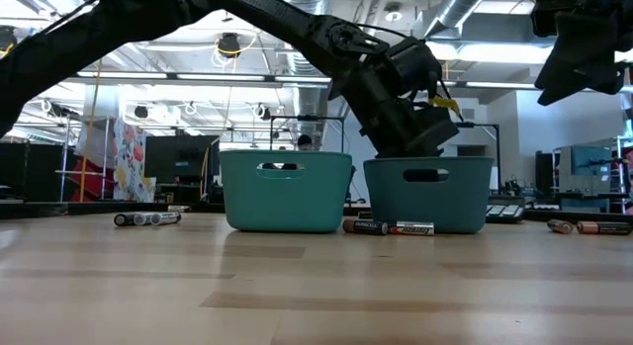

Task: Sort batteries
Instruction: Put the silver battery into the blue bin

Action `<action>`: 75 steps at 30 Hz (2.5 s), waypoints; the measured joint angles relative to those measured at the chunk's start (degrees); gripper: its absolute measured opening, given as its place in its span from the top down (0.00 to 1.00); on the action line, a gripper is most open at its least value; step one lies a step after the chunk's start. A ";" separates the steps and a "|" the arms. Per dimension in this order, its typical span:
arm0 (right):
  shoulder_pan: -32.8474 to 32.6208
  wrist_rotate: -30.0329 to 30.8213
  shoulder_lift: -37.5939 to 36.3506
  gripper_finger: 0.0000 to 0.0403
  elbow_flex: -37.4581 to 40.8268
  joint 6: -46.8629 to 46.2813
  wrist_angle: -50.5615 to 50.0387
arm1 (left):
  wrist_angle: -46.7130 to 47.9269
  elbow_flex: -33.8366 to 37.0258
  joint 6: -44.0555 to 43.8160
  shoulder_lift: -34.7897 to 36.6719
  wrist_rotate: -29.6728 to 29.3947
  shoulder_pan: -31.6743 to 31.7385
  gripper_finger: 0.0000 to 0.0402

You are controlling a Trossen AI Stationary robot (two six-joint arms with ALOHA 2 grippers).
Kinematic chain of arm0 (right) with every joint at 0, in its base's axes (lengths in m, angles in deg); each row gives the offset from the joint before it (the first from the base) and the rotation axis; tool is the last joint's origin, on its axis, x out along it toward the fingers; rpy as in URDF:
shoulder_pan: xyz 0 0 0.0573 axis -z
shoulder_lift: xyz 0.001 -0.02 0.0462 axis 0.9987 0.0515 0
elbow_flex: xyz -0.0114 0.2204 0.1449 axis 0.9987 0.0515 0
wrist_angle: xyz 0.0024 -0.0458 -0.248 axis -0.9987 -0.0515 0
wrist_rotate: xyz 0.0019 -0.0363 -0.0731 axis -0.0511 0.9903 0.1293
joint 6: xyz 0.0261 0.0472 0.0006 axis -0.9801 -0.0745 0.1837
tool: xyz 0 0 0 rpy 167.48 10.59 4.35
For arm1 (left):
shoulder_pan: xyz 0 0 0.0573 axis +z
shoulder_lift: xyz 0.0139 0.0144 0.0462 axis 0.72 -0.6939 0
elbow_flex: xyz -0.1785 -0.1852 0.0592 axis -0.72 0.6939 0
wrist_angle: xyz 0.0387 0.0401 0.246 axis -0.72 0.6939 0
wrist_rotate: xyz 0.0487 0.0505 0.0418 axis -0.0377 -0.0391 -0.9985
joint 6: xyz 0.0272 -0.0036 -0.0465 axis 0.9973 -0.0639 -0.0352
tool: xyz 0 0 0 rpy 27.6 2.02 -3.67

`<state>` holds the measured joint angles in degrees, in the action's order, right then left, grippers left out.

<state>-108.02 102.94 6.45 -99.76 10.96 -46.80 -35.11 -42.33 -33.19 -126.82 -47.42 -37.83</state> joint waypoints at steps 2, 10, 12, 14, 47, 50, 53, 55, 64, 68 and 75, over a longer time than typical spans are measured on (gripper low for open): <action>0.00 -0.02 0.01 0.61 0.00 0.33 0.00 | 0.25 -0.58 0.42 0.02 -0.02 0.00 0.72; 0.00 -0.02 -0.01 0.61 0.00 0.38 0.02 | 5.87 -7.91 3.21 0.13 0.00 0.56 0.65; 0.00 -0.02 -0.01 0.61 0.00 0.53 0.02 | 9.27 -11.19 3.94 0.14 -0.02 0.99 0.64; 0.00 -0.02 0.01 0.61 0.00 0.53 0.02 | 13.72 -14.93 4.06 0.15 -0.05 1.54 0.64; 9.56 0.26 0.05 0.61 0.00 3.91 0.61 | 2.33 37.17 -1.86 45.99 -12.50 5.56 0.65; 11.52 -1.40 0.05 0.61 0.00 6.03 0.54 | -5.81 49.70 -6.97 54.57 -12.66 4.92 0.65; 14.96 -7.01 0.76 0.61 -0.02 7.80 -0.39 | -10.35 59.01 -12.24 62.24 -13.62 4.08 0.65; 17.68 -11.53 1.87 0.61 -0.04 8.05 -2.13 | -12.04 63.58 -15.39 66.49 -14.60 3.49 0.65; 24.96 -25.93 13.93 0.61 -0.02 6.96 -13.85 | -12.64 71.44 -22.15 75.80 -19.94 1.95 0.65; 23.76 -31.35 19.23 0.61 -0.02 2.05 -17.00 | -12.85 71.44 -22.15 75.64 -19.98 1.97 0.65; 10.42 -32.59 21.34 0.61 -0.02 -13.90 -15.03 | -12.97 71.49 -22.73 74.81 -19.89 1.96 0.65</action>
<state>-97.60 70.34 27.78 -99.78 -2.94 -61.83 -48.08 29.16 -55.93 -52.00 -67.31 -35.87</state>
